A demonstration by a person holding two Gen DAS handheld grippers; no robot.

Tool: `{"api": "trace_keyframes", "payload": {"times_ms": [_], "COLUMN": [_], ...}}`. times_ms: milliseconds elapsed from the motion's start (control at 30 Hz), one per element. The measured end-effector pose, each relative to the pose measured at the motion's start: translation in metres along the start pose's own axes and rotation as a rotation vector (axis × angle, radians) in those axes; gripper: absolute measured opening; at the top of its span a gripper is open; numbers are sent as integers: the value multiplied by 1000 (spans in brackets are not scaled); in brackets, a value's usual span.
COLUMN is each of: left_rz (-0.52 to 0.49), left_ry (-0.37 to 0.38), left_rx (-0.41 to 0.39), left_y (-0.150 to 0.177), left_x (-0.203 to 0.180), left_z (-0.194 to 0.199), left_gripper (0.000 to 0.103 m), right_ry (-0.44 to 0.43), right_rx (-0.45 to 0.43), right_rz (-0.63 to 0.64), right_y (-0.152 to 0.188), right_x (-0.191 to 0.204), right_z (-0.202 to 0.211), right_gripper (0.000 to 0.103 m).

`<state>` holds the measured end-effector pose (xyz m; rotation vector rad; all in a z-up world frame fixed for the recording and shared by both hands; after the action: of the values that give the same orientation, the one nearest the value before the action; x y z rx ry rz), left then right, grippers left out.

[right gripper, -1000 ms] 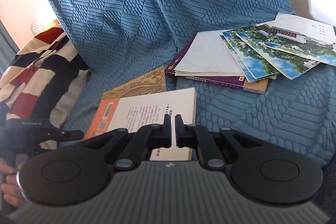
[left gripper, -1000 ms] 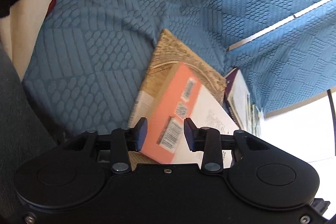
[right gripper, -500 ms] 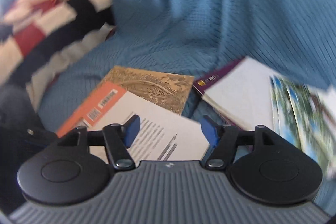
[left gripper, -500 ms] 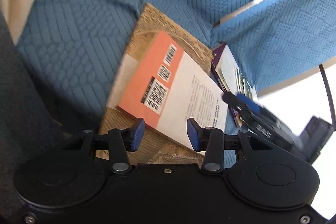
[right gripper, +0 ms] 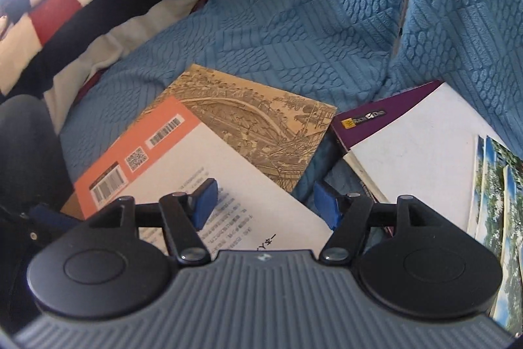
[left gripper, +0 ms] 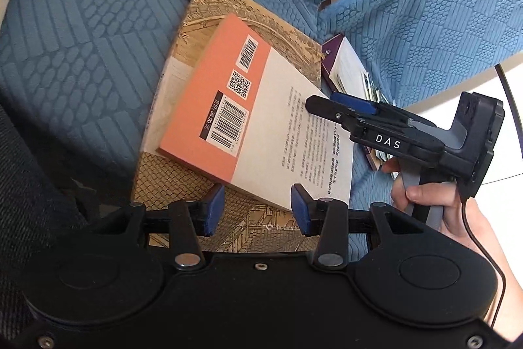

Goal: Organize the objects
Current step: 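Lower the orange book onto the tan book and open both grippers, then push the orange book square onto the tan book with both grippers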

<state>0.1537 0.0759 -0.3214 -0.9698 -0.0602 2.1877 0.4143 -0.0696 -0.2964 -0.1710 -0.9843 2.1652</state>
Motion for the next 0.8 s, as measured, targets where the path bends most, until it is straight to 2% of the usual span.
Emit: {"api": "trace_keyframes", "payload": {"times_ms": [233,467,633,800], "left_rz": [10,0,-30,-47], "left_ry": [15,20,15,-2], "left_rx": [-5,-3,-4,-20], "left_y": [-2,-4,-7,-14], "left_x": [1,-1,-7,-10], "left_z": [-4,-6,-11,-14], "left_gripper": [41,42,43,44], "right_ry": [-29,-59,-46,-5], "right_rx": [28,33,12,-5], "right_rz": [-87,-25,-34,-83], "right_y": [3,16,26,34], "right_x": [-10,3,4,5], "right_z": [-2,10,20,29], "right_gripper": [68,69,68,63]}}
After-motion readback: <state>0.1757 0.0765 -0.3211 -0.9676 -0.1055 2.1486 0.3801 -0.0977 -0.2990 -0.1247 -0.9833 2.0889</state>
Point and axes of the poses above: each gripper's, at about its wrist camera, not at the fingertips, and z roughly against the way its jaws point, x to its left, y to its underside, the point moved 4 cm from there along -z, roughly the way its jaws point, and after that the axes turned 9 degrees about -x, right-handed, at the moved point
